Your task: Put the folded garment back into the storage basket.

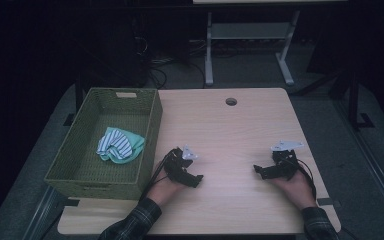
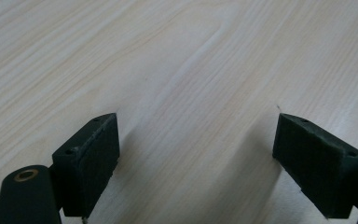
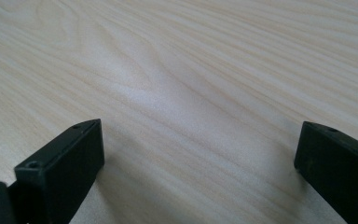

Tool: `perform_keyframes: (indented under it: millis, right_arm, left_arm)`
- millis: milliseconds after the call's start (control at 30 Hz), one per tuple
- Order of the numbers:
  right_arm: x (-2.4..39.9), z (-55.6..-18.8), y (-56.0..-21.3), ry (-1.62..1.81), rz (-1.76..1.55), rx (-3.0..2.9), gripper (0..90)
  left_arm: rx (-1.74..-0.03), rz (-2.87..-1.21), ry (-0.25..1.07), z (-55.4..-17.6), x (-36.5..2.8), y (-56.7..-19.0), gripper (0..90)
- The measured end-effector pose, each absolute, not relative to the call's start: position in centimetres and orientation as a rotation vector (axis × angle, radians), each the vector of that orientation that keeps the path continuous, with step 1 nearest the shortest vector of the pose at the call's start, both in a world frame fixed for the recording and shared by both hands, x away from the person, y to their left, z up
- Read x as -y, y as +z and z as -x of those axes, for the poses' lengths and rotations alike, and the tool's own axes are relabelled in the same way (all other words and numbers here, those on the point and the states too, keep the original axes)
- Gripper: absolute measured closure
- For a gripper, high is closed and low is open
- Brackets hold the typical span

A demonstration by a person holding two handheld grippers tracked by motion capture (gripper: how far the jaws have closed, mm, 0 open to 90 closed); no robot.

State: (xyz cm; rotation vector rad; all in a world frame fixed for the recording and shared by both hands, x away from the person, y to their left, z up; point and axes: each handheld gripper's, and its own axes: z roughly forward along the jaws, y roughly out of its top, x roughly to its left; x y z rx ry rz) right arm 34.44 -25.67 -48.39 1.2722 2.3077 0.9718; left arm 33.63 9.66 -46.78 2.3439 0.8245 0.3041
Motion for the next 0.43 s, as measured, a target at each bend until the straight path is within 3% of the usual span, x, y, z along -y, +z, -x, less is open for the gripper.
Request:
perform_keyframes:
  millis: [433]
  right_arm:
    - [25.65, -34.42, -48.39, 0.971, -1.272, -2.308, 1.0]
  left_arm:
    - [-0.774, -2.265, 0.316, -33.38, -10.63, -47.56, 12.5]
